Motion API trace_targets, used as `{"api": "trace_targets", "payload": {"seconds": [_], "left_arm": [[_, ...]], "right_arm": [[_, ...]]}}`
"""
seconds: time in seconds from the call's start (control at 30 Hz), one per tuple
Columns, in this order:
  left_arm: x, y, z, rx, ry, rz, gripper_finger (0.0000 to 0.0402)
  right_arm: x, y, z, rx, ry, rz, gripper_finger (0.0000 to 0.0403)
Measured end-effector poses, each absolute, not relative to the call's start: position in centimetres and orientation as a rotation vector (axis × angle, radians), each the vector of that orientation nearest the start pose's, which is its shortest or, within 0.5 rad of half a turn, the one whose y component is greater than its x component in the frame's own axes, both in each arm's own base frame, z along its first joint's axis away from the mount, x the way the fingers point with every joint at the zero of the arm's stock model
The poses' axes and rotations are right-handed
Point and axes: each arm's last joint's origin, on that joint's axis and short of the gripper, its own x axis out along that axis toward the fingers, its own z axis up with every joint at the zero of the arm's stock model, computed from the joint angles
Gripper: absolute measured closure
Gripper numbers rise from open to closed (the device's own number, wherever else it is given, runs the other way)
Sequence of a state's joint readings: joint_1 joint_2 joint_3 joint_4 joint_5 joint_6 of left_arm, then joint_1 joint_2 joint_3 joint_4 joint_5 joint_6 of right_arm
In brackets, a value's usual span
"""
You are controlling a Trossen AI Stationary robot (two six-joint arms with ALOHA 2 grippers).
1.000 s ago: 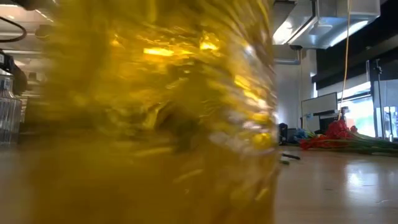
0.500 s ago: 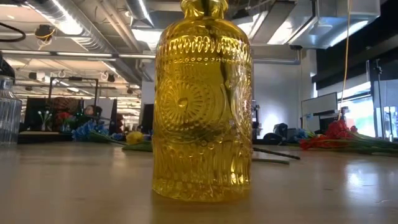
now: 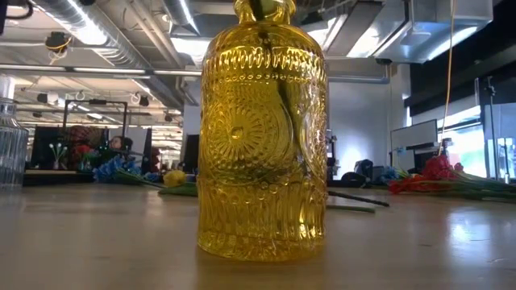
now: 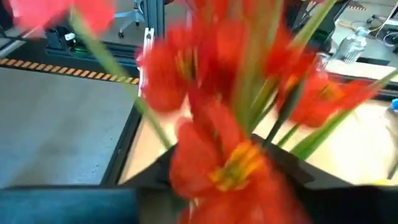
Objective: Sort flowers into vase by color
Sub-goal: Put the bottom right red flowers into the yellow vase, then put the bottom red flowers into the yellow vase
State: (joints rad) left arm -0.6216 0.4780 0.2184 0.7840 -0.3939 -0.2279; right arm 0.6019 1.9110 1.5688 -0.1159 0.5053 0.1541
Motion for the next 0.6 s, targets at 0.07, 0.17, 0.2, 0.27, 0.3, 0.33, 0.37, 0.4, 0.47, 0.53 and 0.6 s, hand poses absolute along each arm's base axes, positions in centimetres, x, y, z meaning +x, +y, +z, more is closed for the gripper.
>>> {"api": "trace_targets", "payload": {"seconds": [0.07, 0.17, 0.2, 0.27, 0.3, 0.33, 0.37, 0.4, 0.47, 0.53, 0.6], "left_arm": [[10.7, -5.9, 27.3, -0.462, -0.420, -0.250, 0.0388], [10.8, -5.6, 28.3, -0.457, -0.442, -0.242, 0.0388], [10.7, -5.5, 28.7, -0.460, -0.454, -0.237, 0.0388], [10.6, -5.2, 29.3, -0.467, -0.477, -0.226, 0.0388], [10.6, -5.2, 29.6, -0.470, -0.487, -0.223, 0.0388], [10.6, -5.1, 29.8, -0.470, -0.489, -0.220, 0.0388], [10.6, -5.1, 29.9, -0.468, -0.489, -0.217, 0.0388], [10.6, -5.1, 29.9, -0.469, -0.489, -0.217, 0.0388], [10.6, -5.1, 30.1, -0.453, -0.495, -0.219, 0.0388], [10.6, -5.1, 30.1, -0.408, -0.501, -0.236, 0.0388], [10.6, -5.2, 30.1, -0.364, -0.504, -0.243, 0.0388]], "right_arm": [[36.8, 24.1, 28.7, -0.076, 0.411, 0.068, 0.0217], [36.3, 23.9, 29.2, -0.043, 0.436, 0.067, 0.0184], [36.0, 23.9, 29.5, -0.026, 0.437, 0.069, 0.0176], [35.6, 23.5, 30.5, 0.007, 0.430, 0.074, 0.0162], [35.3, 23.3, 31.0, 0.025, 0.428, 0.080, 0.0156], [35.0, 23.2, 31.6, 0.046, 0.424, 0.094, 0.0152], [34.7, 23.0, 32.2, 0.073, 0.424, 0.111, 0.0148], [34.3, 22.8, 32.7, 0.097, 0.423, 0.127, 0.0146], [33.7, 22.5, 34.0, 0.165, 0.412, 0.170, 0.0144], [32.9, 22.1, 35.4, 0.230, 0.393, 0.198, 0.0143], [32.2, 21.6, 36.6, 0.272, 0.374, 0.219, 0.0143]]}}
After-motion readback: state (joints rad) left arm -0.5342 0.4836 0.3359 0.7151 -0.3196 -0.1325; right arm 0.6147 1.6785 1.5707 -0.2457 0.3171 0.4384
